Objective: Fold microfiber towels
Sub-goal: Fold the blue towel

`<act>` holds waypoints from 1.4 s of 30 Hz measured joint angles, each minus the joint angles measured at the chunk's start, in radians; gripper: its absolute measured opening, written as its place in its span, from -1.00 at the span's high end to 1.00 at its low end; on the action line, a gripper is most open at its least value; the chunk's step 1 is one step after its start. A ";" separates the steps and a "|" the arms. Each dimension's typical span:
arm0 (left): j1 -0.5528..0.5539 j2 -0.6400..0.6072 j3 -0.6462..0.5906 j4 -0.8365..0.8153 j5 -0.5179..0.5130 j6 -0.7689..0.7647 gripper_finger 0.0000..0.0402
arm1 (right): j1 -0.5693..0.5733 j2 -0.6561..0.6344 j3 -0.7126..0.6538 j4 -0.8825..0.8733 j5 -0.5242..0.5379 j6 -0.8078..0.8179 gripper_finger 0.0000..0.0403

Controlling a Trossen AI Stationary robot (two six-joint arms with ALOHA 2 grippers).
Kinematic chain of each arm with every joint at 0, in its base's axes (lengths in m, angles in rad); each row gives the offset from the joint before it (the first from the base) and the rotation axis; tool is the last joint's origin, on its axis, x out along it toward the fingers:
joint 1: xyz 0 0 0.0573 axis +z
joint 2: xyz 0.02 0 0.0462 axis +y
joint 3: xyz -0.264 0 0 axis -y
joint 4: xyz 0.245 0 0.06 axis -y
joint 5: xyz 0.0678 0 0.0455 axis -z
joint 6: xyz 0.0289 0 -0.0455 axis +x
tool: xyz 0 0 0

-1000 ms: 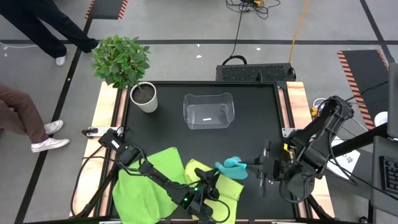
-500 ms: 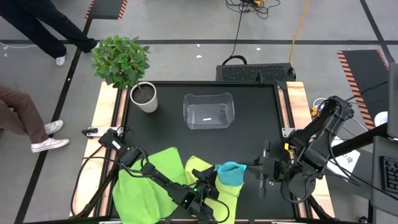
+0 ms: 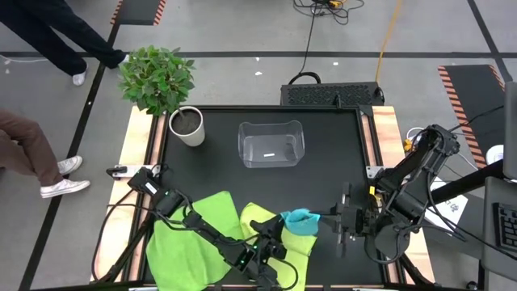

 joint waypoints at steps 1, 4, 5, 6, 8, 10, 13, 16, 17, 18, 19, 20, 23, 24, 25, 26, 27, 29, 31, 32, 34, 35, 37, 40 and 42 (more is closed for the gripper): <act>-0.001 0.000 0.000 0.014 0.000 0.017 0.26 | 0.000 0.000 0.000 -0.001 0.000 0.000 1.00; -0.004 0.000 0.000 0.058 -0.001 0.059 0.26 | 0.000 0.000 0.000 -0.004 0.000 0.000 1.00; -0.007 0.000 0.000 0.074 -0.002 0.073 0.26 | 0.000 0.000 0.000 -0.004 0.000 0.000 1.00; -0.010 0.000 0.000 0.092 -0.003 0.086 0.26 | 0.000 0.000 0.000 -0.004 0.000 0.000 1.00; -0.017 0.000 0.000 0.133 -0.006 0.121 0.26 | 0.000 0.000 0.000 -0.005 0.000 0.000 1.00; -0.024 0.000 0.000 0.174 -0.006 0.164 0.26 | 0.000 0.000 0.000 -0.006 0.000 0.000 1.00; -0.030 0.000 0.000 0.225 -0.009 0.214 0.26 | 0.000 0.000 0.000 -0.008 0.000 0.000 1.00; -0.035 -0.002 0.000 0.239 -0.017 0.229 0.26 | 0.000 0.000 0.000 -0.009 0.000 0.000 1.00; -0.037 -0.002 0.000 0.239 -0.023 0.229 0.26 | 0.000 0.000 0.000 -0.009 0.000 0.000 1.00; -0.038 -0.002 0.000 0.240 -0.027 0.230 0.26 | 0.000 0.000 0.000 -0.009 0.000 0.000 1.00; -0.039 -0.002 0.000 0.242 -0.027 0.234 0.26 | 0.000 0.000 0.000 -0.009 0.000 0.000 1.00; -0.040 -0.002 0.000 0.242 -0.025 0.237 0.26 | 0.000 0.000 0.000 -0.009 0.000 -0.002 1.00; -0.038 -0.002 0.000 0.235 -0.017 0.234 0.26 | 0.000 0.000 0.000 -0.007 0.000 -0.004 1.00; -0.035 -0.002 0.000 0.234 -0.008 0.233 0.26 | 0.000 0.000 0.000 -0.006 0.000 -0.004 1.00; -0.033 -0.002 0.000 0.234 0.003 0.233 0.26 | 0.000 0.000 0.000 -0.006 0.000 -0.005 1.00; -0.031 -0.002 0.000 0.234 0.016 0.231 0.26 | 0.000 0.000 0.000 -0.006 0.000 -0.004 1.00; -0.028 -0.002 0.000 0.234 0.035 0.222 0.26 | 0.000 0.000 0.000 -0.005 0.000 -0.005 1.00; -0.024 -0.002 0.000 0.234 0.073 0.204 0.26 | 0.000 0.000 0.000 0.000 0.000 -0.012 1.00; -0.018 -0.002 0.000 0.229 0.088 0.190 0.26 | 0.000 0.000 0.000 0.010 0.000 -0.019 1.00; -0.015 -0.002 0.000 0.227 0.090 0.187 0.26 | 0.000 0.000 0.000 0.011 0.000 -0.019 1.00; -0.010 0.000 0.000 0.221 0.093 0.186 0.26 | 0.000 0.000 0.000 0.011 0.000 -0.020 1.00; -0.006 0.000 0.000 0.219 0.102 0.186 0.26 | 0.000 0.000 0.000 0.011 0.000 -0.021 1.00; -0.003 0.000 0.000 0.219 0.109 0.182 0.26 | 0.000 0.000 0.000 0.011 0.000 -0.023 1.00; -0.001 0.000 0.000 0.219 0.108 0.190 0.35 | 0.000 0.000 0.000 0.011 0.000 -0.023 1.00; -0.001 0.001 0.000 0.220 0.111 0.213 0.51 | 0.000 0.000 0.000 0.010 0.000 -0.024 1.00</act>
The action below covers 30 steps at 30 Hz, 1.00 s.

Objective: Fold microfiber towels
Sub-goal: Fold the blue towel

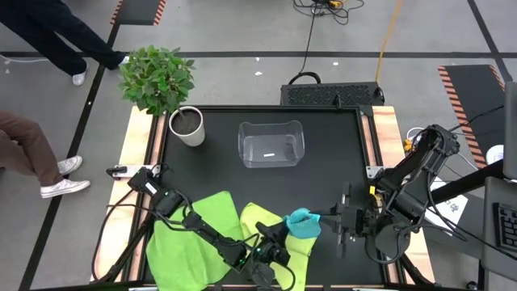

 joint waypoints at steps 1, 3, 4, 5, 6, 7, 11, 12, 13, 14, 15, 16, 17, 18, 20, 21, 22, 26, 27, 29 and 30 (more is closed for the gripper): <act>-0.003 0.000 0.000 0.000 0.005 0.010 0.63 | 0.000 0.000 0.000 -0.002 0.000 0.000 1.00; -0.009 0.000 0.000 0.003 0.018 0.029 0.87 | 0.000 0.000 0.000 -0.010 0.000 0.000 1.00; -0.015 0.000 0.000 0.009 0.019 0.044 0.93 | 0.000 0.000 0.000 -0.013 0.000 0.000 1.00; -0.024 -0.002 0.000 0.021 0.014 0.059 0.94 | 0.000 0.000 0.000 -0.019 0.000 0.002 1.00; -0.032 -0.004 0.000 0.038 0.000 0.077 0.94 | 0.000 0.000 0.000 -0.027 0.000 0.008 1.00; -0.044 -0.015 0.000 0.043 -0.021 0.095 0.95 | 0.000 0.000 0.000 -0.039 0.000 0.014 1.00; -0.083 -0.078 0.001 0.042 -0.092 0.143 0.98 | 0.000 0.000 0.000 -0.086 0.000 0.057 1.00; -0.093 -0.092 0.001 0.036 -0.097 0.145 0.98 | 0.000 0.000 0.000 -0.098 0.000 0.066 1.00; -0.101 -0.105 0.001 0.024 -0.109 0.153 0.98 | 0.000 0.000 0.000 -0.108 -0.001 0.079 1.00; -0.108 -0.116 0.001 0.011 -0.122 0.161 0.98 | 0.000 0.000 0.000 -0.117 -0.002 0.088 1.00; -0.113 -0.129 0.001 -0.009 -0.136 0.161 0.98 | 0.000 0.000 0.000 -0.127 -0.002 0.098 1.00; -0.115 -0.144 0.001 -0.038 -0.155 0.155 0.98 | 0.000 0.000 0.000 -0.137 -0.002 0.110 1.00; -0.115 -0.159 0.001 -0.069 -0.169 0.141 0.99 | 0.001 0.000 0.000 -0.148 -0.002 0.120 1.00; -0.114 -0.176 0.001 -0.114 -0.179 0.120 0.99 | 0.001 0.000 0.000 -0.158 -0.002 0.130 1.00; -0.108 -0.204 0.001 -0.229 -0.191 0.044 0.99 | 0.001 0.000 0.000 -0.180 -0.002 0.150 1.00; -0.104 -0.216 0.001 -0.312 -0.192 -0.018 0.99 | 0.001 0.000 0.000 -0.196 -0.001 0.161 1.00; -0.099 -0.228 0.001 -0.413 -0.192 -0.097 0.99 | 0.001 0.000 0.000 -0.218 -0.002 0.175 1.00; -0.069 -0.287 0.000 -0.867 -0.135 -0.542 0.99 | 0.001 0.000 0.000 -0.326 0.029 0.256 1.00; -0.058 -0.299 0.000 -0.985 -0.118 -0.668 0.99 | 0.001 0.000 0.000 -0.362 0.041 0.282 1.00; -0.041 -0.310 0.001 -1.191 -0.105 -0.884 0.99 | 0.001 0.000 0.000 -0.435 0.058 0.344 1.00; -0.034 -0.311 0.000 -1.271 -0.099 -0.969 0.99 | 0.001 0.000 0.000 -0.468 0.069 0.375 1.00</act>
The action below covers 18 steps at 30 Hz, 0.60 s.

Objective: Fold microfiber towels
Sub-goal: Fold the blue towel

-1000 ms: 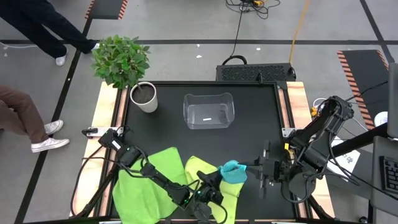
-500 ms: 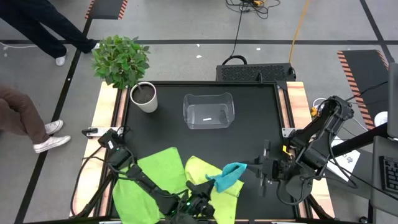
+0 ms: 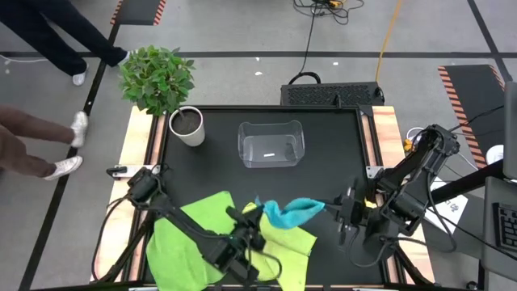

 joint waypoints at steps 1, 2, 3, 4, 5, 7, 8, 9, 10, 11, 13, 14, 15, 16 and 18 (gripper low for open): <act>0.006 0.000 0.000 -0.070 0.002 -0.072 1.00 | 0.000 0.000 0.000 -0.030 0.008 0.025 1.00; 0.012 -0.001 0.000 -0.129 0.002 -0.131 1.00 | 0.000 0.000 0.000 -0.061 0.008 0.051 1.00; 0.018 -0.003 0.000 -0.171 0.003 -0.176 1.00 | -0.002 0.000 0.000 -0.092 0.009 0.081 1.00; 0.022 -0.004 0.000 -0.213 0.002 -0.215 1.00 | -0.002 0.000 0.000 -0.123 0.008 0.110 1.00; 0.026 -0.005 0.000 -0.255 0.002 -0.249 1.00 | -0.003 0.000 -0.003 -0.145 0.011 0.138 1.00; 0.038 -0.004 0.000 -0.319 0.002 -0.319 1.00 | -0.003 -0.001 -0.026 -0.159 0.025 0.174 1.00; 0.045 -0.003 0.000 -0.350 0.003 -0.349 1.00 | -0.003 -0.001 -0.043 -0.159 0.028 0.188 1.00; 0.052 -0.003 0.000 -0.374 0.003 -0.377 1.00 | -0.003 -0.001 -0.061 -0.158 0.027 0.207 1.00; 0.057 -0.003 -0.001 -0.388 0.004 -0.400 1.00 | -0.003 -0.001 -0.082 -0.154 0.022 0.228 1.00; 0.063 -0.004 -0.008 -0.387 0.005 -0.414 1.00 | -0.003 -0.001 -0.105 -0.146 0.008 0.249 1.00; 0.070 -0.004 -0.027 -0.388 0.018 -0.433 1.00 | -0.003 -0.001 -0.166 -0.116 0.001 0.291 1.00; 0.072 -0.003 -0.039 -0.386 0.026 -0.444 1.00 | -0.003 0.000 -0.197 -0.101 -0.002 0.310 1.00; 0.073 -0.003 -0.053 -0.376 0.040 -0.451 1.00 | -0.003 0.000 -0.227 -0.090 -0.009 0.330 1.00; 0.073 -0.003 -0.068 -0.362 0.053 -0.453 1.00 | -0.003 0.000 -0.250 -0.083 -0.020 0.352 1.00; 0.069 -0.003 -0.094 -0.332 0.085 -0.464 1.00 | -0.003 0.000 -0.292 -0.067 -0.027 0.406 1.00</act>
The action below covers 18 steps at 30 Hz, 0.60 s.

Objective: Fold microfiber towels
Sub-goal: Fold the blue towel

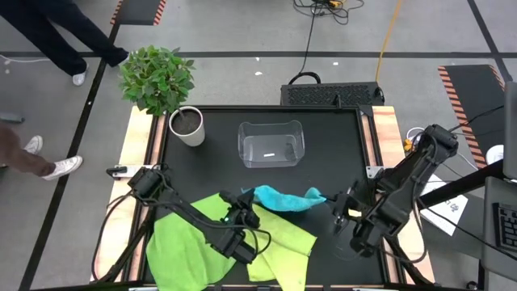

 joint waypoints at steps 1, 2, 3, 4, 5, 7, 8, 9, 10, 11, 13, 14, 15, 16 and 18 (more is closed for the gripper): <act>-0.005 0.000 -0.011 0.017 0.016 -0.006 1.00 | 0.000 0.000 -0.019 0.018 -0.013 0.014 1.00; -0.012 0.000 -0.019 0.035 0.027 -0.007 1.00 | 0.000 0.000 -0.040 0.050 -0.023 0.016 1.00; -0.023 0.000 -0.025 0.056 0.039 -0.007 1.00 | 0.000 0.000 -0.060 0.092 -0.025 0.011 1.00; -0.034 0.000 -0.030 0.078 0.056 -0.003 1.00 | 0.000 0.000 -0.080 0.138 -0.026 -0.003 1.00; -0.044 0.000 -0.033 0.094 0.073 -0.001 1.00 | 0.002 0.000 -0.100 0.188 -0.028 -0.019 1.00; -0.066 0.000 -0.034 0.117 0.096 0.004 1.00 | 0.005 0.000 -0.139 0.309 -0.053 -0.067 1.00; -0.076 0.000 -0.034 0.133 0.105 0.007 1.00 | 0.005 0.000 -0.160 0.379 -0.073 -0.099 1.00; -0.084 0.000 -0.034 0.149 0.115 0.018 1.00 | 0.005 0.000 -0.184 0.454 -0.088 -0.130 1.00; -0.091 0.000 -0.034 0.166 0.131 0.030 1.00 | 0.005 0.000 -0.211 0.531 -0.102 -0.164 1.00; -0.097 0.000 -0.034 0.182 0.149 0.042 1.00 | 0.005 0.000 -0.236 0.595 -0.106 -0.191 1.00; -0.106 0.000 -0.034 0.212 0.189 0.061 0.99 | 0.005 0.000 -0.279 0.691 -0.126 -0.225 1.00; -0.107 0.000 -0.034 0.227 0.210 0.074 0.99 | 0.005 0.000 -0.295 0.717 -0.133 -0.226 1.00; -0.108 0.000 -0.035 0.239 0.227 0.084 1.00 | 0.005 0.000 -0.309 0.730 -0.137 -0.223 1.00; -0.107 0.000 -0.041 0.257 0.242 0.095 1.00 | 0.005 0.000 -0.319 0.736 -0.137 -0.217 1.00; -0.106 0.000 -0.054 0.275 0.254 0.104 0.99 | 0.005 0.000 -0.331 0.740 -0.137 -0.198 1.00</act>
